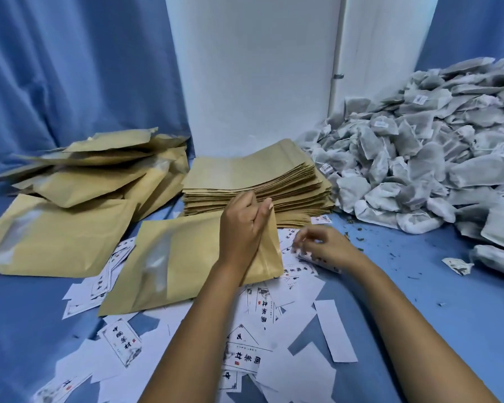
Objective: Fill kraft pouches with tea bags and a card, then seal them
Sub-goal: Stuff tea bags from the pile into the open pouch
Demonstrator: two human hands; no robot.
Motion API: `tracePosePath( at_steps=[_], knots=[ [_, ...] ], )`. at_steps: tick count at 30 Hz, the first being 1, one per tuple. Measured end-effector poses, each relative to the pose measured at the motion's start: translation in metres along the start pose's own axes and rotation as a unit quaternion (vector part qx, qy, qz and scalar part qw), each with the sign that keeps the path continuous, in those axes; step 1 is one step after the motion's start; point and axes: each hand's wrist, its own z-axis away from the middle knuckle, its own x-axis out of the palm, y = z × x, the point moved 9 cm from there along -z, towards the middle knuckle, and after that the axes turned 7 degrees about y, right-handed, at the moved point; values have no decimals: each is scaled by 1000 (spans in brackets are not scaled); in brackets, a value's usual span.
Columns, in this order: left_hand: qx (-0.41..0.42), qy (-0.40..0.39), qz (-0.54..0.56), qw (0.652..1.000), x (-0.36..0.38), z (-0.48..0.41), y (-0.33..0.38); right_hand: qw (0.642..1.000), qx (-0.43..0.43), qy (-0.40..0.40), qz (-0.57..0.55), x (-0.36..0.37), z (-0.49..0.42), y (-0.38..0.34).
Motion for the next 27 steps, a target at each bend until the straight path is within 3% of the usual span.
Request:
tracePosePath(
  at_steps=[2,4,9,13,19,23,27],
  knots=[
    [-10,2,2,1000,4,9,-3,979,3,-140,151,16,8,12],
    [-2,3,2,1000,8,17,-2,965,-21,-146,217,22,5,12],
    [7,-9,3,1000,12,24,-3,966,6,-151,211,33,0,14],
    [2,-8,1,1000,11,25,-8,967,-57,-88,233,17,-4,-1],
    [-1,-13,3,1000,14,27,-8,967,-162,135,140,-31,1,-40],
    [4,-9,2,1000,14,27,-8,949,-231,185,104,-21,15,-63],
    [4,-10,3,1000,15,27,-8,953,-222,186,93,8,14,-67]
  ],
)
